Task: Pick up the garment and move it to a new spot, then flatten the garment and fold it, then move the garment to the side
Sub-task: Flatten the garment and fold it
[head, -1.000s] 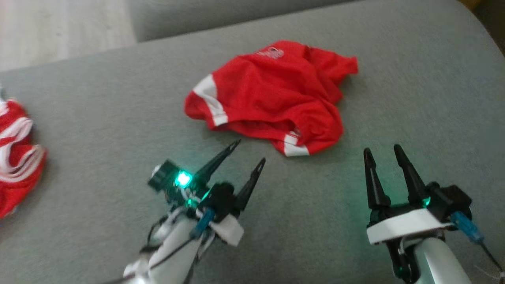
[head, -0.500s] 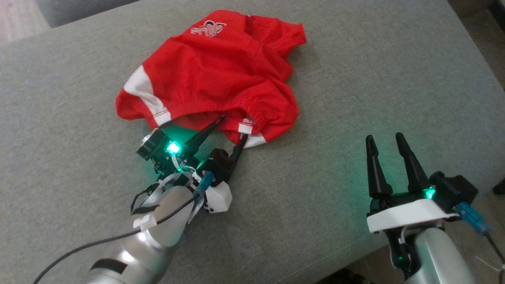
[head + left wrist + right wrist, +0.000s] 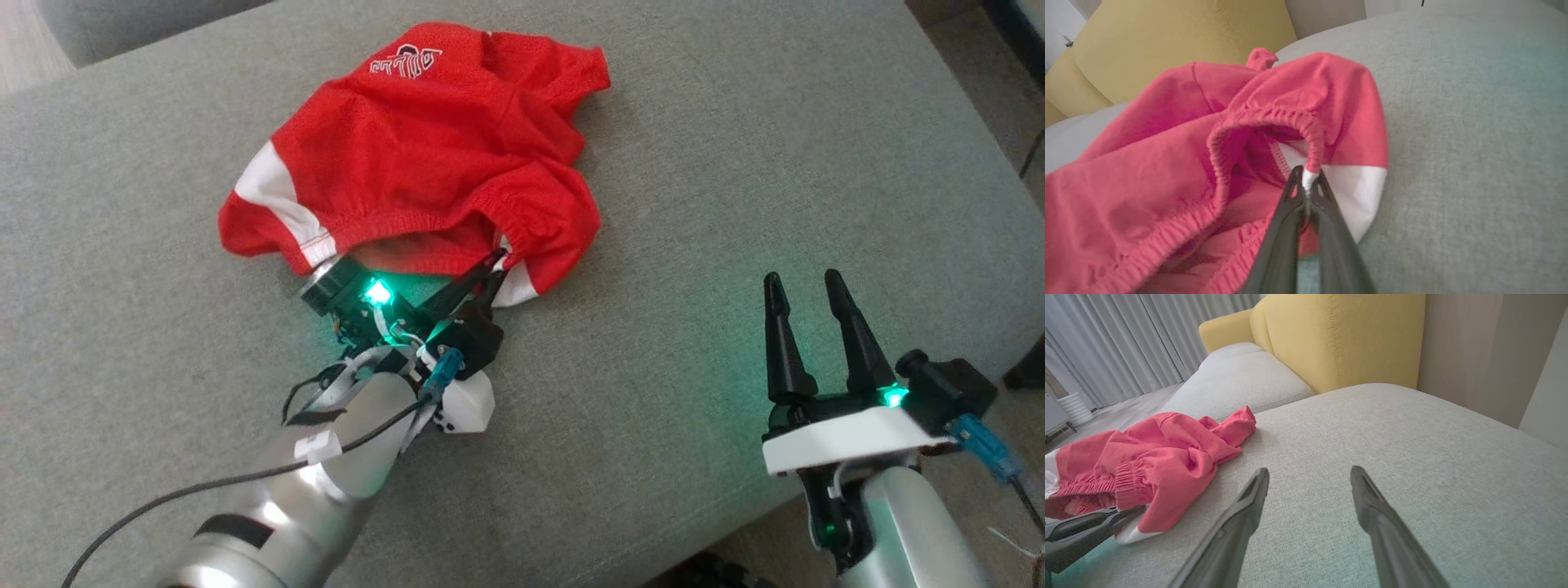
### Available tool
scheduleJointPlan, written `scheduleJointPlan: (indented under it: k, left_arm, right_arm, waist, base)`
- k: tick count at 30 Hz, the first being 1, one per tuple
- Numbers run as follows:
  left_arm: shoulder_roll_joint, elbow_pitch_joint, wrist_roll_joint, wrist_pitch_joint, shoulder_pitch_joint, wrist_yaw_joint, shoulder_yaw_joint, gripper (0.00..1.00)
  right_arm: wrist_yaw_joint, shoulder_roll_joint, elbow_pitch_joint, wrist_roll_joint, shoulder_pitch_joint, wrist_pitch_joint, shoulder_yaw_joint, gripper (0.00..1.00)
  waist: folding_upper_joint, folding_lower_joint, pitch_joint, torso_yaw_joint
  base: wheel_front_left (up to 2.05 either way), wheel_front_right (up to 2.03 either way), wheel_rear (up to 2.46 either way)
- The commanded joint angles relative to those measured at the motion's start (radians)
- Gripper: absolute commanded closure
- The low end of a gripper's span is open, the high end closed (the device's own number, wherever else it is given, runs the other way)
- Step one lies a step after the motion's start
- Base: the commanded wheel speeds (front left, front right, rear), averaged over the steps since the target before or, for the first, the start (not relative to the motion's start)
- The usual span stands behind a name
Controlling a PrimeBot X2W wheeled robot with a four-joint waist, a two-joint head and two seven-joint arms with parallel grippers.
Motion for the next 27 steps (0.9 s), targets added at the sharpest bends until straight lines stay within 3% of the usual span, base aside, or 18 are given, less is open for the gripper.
scheduleJointPlan:
  k: [1,6,12,19,23,27]
  left_arm:
    - [0.002,-0.039,-0.016,-0.004,-0.022,-0.001,0.008,1.0]
    - [0.002,-0.124,-0.08,-0.004,-0.017,-0.044,-0.011,1.0]
    - [0.001,-0.243,-0.251,0.026,-0.086,-0.116,-0.007,1.0]
    - [0.008,-0.378,-0.413,0.144,-0.279,-0.139,0.021,1.0]
    - [0.052,-0.45,-0.507,0.214,-0.322,-0.14,0.04,1.0]
    - [0.132,-0.503,-0.637,0.311,-0.227,-0.14,0.026,1.0]
  right_arm:
    - [-0.001,-0.004,-0.022,0.008,-0.013,-0.006,0.018,0.0]
    - [-0.001,-0.004,-0.013,0.004,-0.002,-0.006,0.022,0.0]
    - [-0.001,-0.004,-0.005,0.012,0.021,-0.006,0.044,0.0]
    - [-0.001,-0.004,-0.005,0.007,0.059,-0.006,0.058,0.0]
    - [-0.001,-0.004,-0.012,-0.001,0.07,-0.006,0.048,0.0]
    - [-0.001,-0.004,-0.021,-0.011,0.08,-0.006,0.037,0.0]
  waist:
    - [0.0,0.0,-0.01,0.001]
    - [0.0,0.0,-0.054,0.002]
    - [0.0,0.0,-0.125,-0.003]
    - [0.0,0.0,-0.199,0.033]
    - [0.0,0.0,-0.223,0.081]
    - [0.0,0.0,-0.232,0.141]
  base:
    - [0.0,0.0,0.0]
    - [0.0,0.0,0.0]
    - [0.0,0.0,0.0]
    - [0.0,0.0,0.0]
    - [0.0,0.0,0.0]
    - [0.0,0.0,0.0]
